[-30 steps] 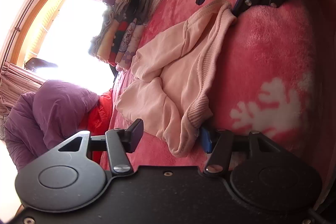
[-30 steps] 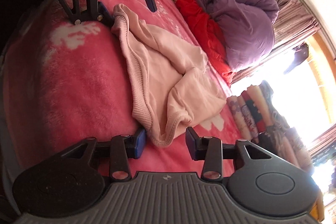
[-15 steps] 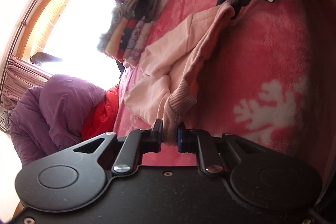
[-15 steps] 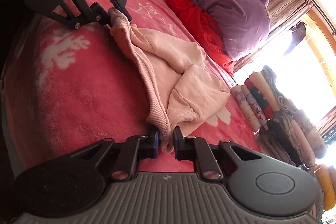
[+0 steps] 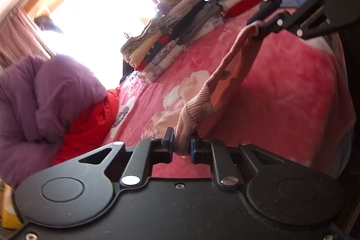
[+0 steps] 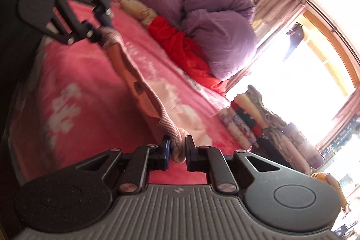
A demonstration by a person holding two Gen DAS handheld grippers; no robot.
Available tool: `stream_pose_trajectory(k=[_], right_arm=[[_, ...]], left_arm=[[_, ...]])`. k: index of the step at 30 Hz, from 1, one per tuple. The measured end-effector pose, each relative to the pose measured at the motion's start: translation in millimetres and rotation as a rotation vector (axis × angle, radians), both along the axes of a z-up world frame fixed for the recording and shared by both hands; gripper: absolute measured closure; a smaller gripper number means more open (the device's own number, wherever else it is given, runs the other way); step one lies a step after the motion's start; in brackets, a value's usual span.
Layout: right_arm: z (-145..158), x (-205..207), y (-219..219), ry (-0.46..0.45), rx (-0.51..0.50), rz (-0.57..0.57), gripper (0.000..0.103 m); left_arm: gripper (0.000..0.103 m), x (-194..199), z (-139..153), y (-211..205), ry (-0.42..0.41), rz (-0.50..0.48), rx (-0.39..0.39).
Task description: Fold clothes
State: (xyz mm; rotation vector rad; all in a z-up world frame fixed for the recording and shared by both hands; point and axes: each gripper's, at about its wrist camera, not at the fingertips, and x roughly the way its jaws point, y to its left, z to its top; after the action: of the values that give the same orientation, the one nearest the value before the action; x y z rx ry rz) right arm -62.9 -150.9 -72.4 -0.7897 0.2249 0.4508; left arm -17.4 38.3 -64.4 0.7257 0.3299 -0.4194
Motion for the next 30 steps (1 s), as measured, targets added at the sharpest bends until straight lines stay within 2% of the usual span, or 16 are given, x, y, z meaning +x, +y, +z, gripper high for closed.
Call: stream_pose_trajectory(k=[6, 10, 12, 16, 24, 27, 30], right_arm=[[30.9, 68.9, -7.2, 0.065, 0.146, -0.017, 0.088], [37.9, 123.7, -11.0, 0.145, 0.231, -0.04, 0.088], [39.2, 151.6, -14.7, 0.198, 0.294, -0.055, 0.087], [33.3, 198.6, -19.5, 0.271, 0.382, -0.075, 0.087], [0.2, 263.3, -28.6, 0.421, 0.503, -0.103, 0.087], [-9.0, 280.8, -35.1, 0.484, 0.586, -0.098, 0.086], [-19.3, 298.4, -43.5, 0.549, 0.687, -0.105, 0.084]], left_arm=[[0.091, 71.5, 20.7, 7.3, 0.108, 0.041, -0.183], [0.091, 121.1, 24.2, 14.5, 0.187, 0.079, -0.297], [0.091, 143.5, 22.0, 16.5, 0.215, 0.093, -0.329], [0.091, 180.7, 12.5, 22.5, 0.266, 0.107, -0.391], [0.091, 233.4, -24.0, 52.8, 0.441, 0.132, -0.609], [0.091, 243.6, -33.7, 65.6, 0.496, 0.154, -0.714], [0.09, 249.3, -40.1, 77.4, 0.51, 0.205, -0.865]])
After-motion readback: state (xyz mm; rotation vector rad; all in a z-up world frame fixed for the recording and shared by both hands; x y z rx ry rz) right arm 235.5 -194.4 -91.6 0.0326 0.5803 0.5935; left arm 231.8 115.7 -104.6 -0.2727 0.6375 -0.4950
